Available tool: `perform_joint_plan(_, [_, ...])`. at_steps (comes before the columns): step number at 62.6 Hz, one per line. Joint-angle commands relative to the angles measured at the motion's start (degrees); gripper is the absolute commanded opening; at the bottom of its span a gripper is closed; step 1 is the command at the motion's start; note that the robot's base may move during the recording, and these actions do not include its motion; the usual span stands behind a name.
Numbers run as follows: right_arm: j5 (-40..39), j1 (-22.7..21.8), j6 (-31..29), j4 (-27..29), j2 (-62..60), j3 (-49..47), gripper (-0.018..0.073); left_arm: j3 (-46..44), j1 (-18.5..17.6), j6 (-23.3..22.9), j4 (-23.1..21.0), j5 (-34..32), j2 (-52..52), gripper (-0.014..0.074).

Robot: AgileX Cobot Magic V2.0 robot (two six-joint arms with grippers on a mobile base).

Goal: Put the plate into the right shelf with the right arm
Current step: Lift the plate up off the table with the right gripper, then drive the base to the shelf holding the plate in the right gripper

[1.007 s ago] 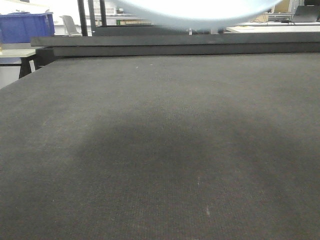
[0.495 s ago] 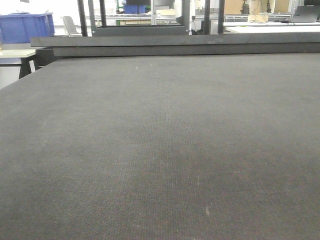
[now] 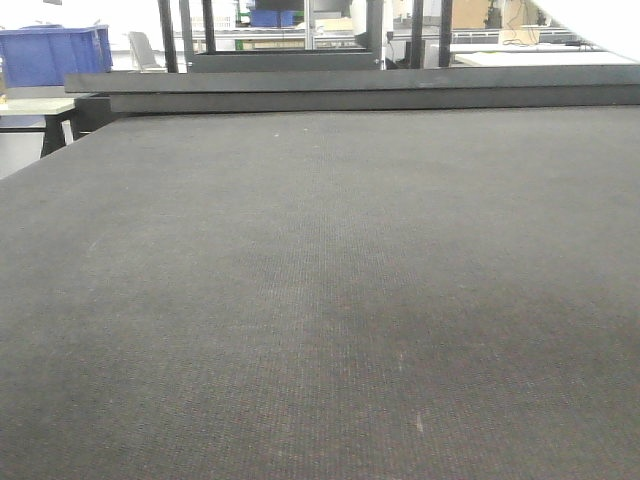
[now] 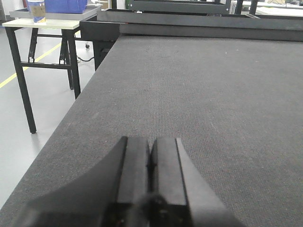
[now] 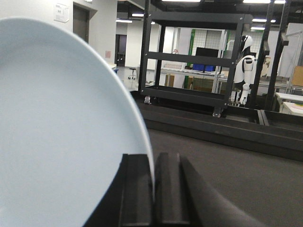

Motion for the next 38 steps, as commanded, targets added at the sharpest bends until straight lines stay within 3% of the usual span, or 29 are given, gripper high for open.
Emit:
perform_joint_plan(1, [-7.2,-0.4,-0.4,-0.5,0.6,-1.5,0.0056,0.6,0.1,-0.2,-0.4,-4.9,-0.3,-0.0047])
perform_joint_plan(38, [-7.2,-0.4,-0.4,-0.5,0.6,-1.5,0.0056,0.6,0.1,-0.2,-0.4,-4.9,-0.3,-0.0047])
